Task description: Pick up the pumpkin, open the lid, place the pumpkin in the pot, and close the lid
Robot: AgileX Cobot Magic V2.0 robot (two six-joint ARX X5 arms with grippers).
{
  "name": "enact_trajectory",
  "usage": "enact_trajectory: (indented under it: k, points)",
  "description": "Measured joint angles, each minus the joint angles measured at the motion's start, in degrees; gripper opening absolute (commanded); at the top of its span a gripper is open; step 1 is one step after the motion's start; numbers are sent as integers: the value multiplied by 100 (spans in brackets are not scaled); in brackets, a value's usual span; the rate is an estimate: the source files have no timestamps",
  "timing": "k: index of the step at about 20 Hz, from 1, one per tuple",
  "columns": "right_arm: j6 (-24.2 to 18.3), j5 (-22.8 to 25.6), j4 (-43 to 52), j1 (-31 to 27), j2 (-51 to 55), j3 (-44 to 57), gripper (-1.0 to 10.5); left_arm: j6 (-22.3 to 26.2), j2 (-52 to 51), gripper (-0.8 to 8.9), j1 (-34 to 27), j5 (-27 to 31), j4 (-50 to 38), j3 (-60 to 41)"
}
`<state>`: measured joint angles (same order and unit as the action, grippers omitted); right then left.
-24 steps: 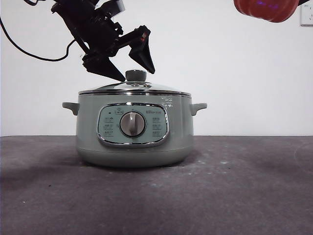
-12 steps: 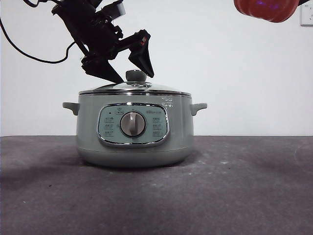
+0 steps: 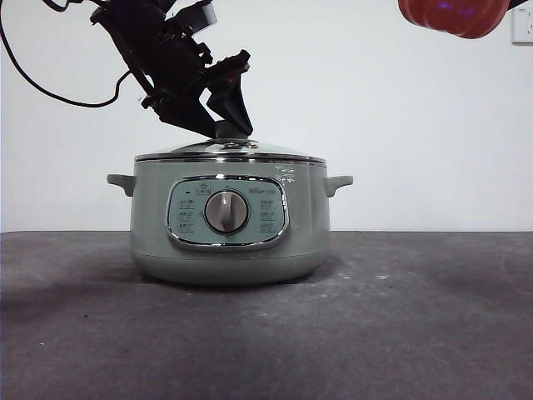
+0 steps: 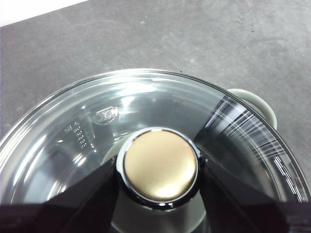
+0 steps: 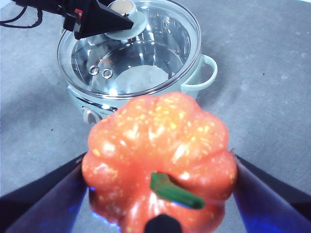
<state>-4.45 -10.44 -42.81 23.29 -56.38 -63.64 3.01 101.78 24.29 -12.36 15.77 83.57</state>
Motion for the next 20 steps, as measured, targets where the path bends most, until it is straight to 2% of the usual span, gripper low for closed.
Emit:
enact_trajectory:
  k: [9,14,18,20]
  points:
    - [0,0,2,0,-2,0,-8,0,-162,-8,0,-7,107,-2]
    - [0,0,127,0,-13,0,-9,-2,-809,-8,0,20,297,-2]
    - [96,-13,577,0,-92,0,-12,2,-1467,-8,-13,44,841,-2]
    - [170,-256,890,4,-258,0,-12,55,-1862,-8,-52,52,1130,-4]
